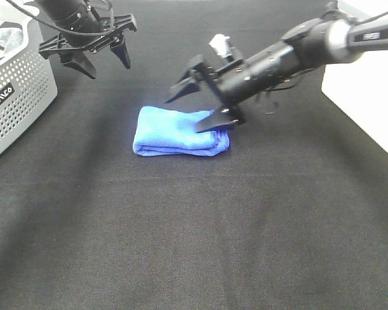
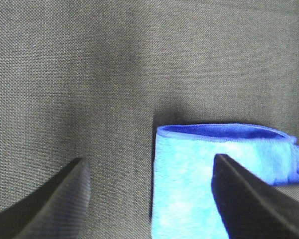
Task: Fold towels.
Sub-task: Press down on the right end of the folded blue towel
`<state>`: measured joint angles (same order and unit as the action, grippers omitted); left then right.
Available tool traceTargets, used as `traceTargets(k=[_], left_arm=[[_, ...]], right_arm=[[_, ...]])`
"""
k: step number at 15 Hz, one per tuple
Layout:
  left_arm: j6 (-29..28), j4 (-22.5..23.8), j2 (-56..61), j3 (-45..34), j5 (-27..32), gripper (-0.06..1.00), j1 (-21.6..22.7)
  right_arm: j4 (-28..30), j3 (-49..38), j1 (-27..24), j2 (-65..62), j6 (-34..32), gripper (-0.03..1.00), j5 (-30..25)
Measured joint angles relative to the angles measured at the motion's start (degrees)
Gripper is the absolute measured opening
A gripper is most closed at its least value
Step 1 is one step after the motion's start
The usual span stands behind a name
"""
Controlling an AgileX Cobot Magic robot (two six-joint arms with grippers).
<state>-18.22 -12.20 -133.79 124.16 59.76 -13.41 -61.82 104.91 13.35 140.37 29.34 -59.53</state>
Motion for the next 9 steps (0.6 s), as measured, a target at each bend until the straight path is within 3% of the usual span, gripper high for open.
traceTargets(k=[9], left_arm=[[2.8, 0.2, 2.5, 0.0, 0.4, 0.66, 0.0]], right_arm=[[15.4, 0.1, -0.9, -4.2, -3.7, 0.92, -0.1]])
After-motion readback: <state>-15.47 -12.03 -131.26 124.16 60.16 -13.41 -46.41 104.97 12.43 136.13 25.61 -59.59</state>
